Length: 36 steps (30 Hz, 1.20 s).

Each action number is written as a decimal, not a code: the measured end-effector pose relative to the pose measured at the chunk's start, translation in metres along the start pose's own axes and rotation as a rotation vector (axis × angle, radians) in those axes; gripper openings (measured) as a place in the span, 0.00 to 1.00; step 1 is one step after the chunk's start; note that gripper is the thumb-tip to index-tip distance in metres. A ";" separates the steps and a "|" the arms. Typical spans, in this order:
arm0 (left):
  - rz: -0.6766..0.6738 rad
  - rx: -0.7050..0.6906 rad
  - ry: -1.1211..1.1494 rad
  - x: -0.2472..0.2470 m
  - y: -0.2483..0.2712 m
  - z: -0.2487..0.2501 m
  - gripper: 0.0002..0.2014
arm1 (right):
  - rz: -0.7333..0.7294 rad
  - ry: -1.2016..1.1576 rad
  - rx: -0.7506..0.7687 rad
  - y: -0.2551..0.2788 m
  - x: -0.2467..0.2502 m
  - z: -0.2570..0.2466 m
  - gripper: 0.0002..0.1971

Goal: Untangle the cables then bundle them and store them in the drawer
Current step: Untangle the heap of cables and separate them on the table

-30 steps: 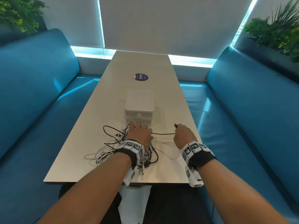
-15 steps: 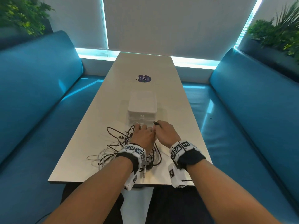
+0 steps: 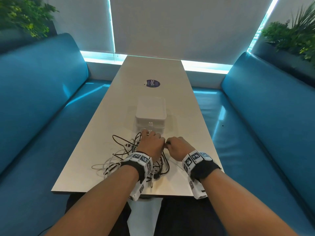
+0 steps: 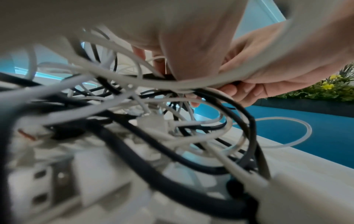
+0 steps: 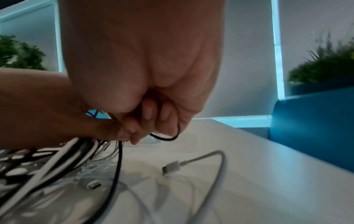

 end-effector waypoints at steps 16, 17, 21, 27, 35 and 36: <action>-0.085 0.023 -0.095 -0.011 0.001 -0.011 0.13 | 0.085 0.274 -0.304 0.038 0.041 0.059 0.08; -0.088 0.018 -0.107 -0.011 0.002 -0.009 0.12 | 0.095 0.267 -0.296 0.037 0.041 0.055 0.08; -0.094 0.036 -0.130 -0.012 0.000 -0.006 0.11 | 0.118 0.186 -0.124 0.019 0.035 0.021 0.12; -0.113 0.034 -0.090 -0.010 0.001 -0.005 0.15 | -0.061 0.129 0.017 -0.003 -0.009 -0.008 0.13; -0.092 0.007 -0.022 -0.013 0.007 -0.009 0.15 | -0.037 0.123 -0.109 0.005 -0.007 0.006 0.10; -0.090 0.001 -0.030 -0.014 0.008 -0.009 0.16 | -0.027 0.121 -0.130 0.007 -0.003 0.010 0.10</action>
Point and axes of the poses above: each hand's wrist, its own y-axis away from the middle knuckle, its own x-axis out of the back of the hand, z = x × y, the point moved 9 cm from there along -y, towards the middle knuckle, and after that the axes turned 15 degrees about x, right-handed, at the moved point
